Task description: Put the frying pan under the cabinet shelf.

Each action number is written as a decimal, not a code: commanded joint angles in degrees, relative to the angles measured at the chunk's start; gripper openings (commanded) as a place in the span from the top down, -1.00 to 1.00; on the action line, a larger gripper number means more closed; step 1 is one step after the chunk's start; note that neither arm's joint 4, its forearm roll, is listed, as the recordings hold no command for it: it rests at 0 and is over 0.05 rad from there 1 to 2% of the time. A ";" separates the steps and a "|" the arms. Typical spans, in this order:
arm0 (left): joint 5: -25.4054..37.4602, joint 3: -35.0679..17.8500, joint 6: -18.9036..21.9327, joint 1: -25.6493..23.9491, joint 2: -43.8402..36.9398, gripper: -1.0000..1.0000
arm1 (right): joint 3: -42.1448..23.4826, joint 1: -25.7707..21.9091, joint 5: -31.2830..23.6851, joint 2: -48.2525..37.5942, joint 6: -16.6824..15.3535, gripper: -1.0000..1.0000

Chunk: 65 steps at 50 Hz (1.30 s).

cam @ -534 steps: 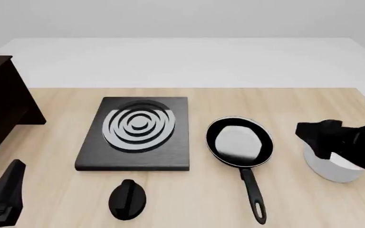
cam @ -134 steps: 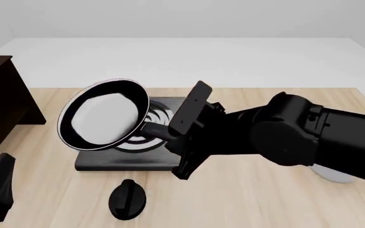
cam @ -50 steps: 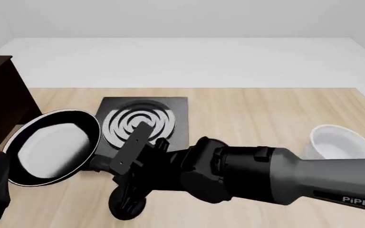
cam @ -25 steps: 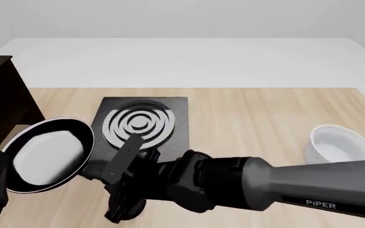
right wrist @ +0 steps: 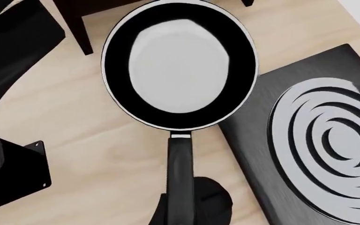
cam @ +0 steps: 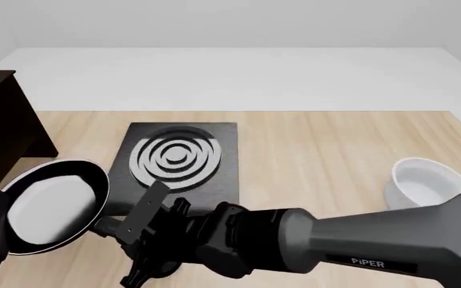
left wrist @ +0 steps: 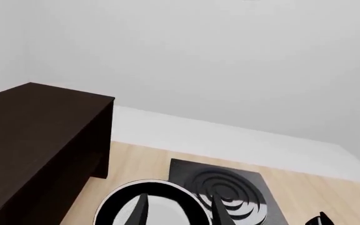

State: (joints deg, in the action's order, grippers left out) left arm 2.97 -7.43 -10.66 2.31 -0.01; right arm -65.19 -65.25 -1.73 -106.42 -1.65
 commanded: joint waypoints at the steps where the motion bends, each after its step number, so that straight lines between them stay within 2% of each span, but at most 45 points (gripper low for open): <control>1: -0.69 0.43 -0.94 0.74 0.00 -1.00 | -0.86 -0.25 1.25 -0.19 3.45 1.00; 40: -0.43 -0.26 -1.16 0.74 0.00 -1.00 | -0.92 -2.16 4.78 -6.12 4.80 1.00; 65: -0.68 0.03 -1.55 1.12 0.00 -1.00 | -3.37 -3.25 5.10 -10.22 4.14 1.00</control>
State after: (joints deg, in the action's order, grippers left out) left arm 2.81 -7.90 -11.44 2.72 0.00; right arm -67.41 -68.87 3.26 -116.12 -0.74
